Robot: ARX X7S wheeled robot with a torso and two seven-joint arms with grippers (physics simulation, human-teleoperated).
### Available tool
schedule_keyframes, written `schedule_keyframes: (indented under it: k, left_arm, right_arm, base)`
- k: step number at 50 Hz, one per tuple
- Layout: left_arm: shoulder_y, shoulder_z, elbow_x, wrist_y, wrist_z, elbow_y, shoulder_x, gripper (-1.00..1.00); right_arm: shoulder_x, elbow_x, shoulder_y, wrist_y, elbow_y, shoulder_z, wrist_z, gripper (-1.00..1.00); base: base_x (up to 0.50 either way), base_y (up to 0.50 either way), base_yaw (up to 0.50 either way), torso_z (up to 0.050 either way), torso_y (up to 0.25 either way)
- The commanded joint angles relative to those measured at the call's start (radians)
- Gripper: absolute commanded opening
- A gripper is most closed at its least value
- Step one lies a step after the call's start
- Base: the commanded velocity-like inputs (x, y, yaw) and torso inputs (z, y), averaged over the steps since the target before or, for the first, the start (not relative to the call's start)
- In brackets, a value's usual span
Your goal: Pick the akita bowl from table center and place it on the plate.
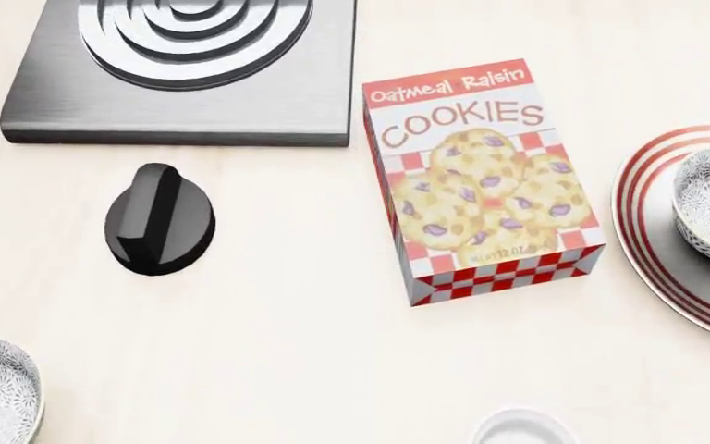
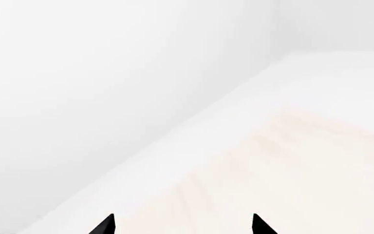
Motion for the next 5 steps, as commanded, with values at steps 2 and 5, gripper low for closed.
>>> schedule_keyframes:
  k: [2, 5]
  left_arm:
    - [-0.008, 0.012, 0.005, 0.0, -0.001, -0.004, -0.004, 1.0]
    - [-0.009, 0.014, 0.01, 0.002, -0.001, -0.009, -0.002, 1.0]
  right_arm:
    - [0.019, 0.028, -0.029, 0.004, -0.042, 0.03, 0.016, 1.0]
    - [0.017, 0.02, -0.04, 0.003, -0.047, 0.031, 0.014, 1.0]
  base:
    - [0.0, 0.0, 0.0, 0.0, 0.0]
    - [0.0, 0.0, 0.0, 0.0, 0.0]
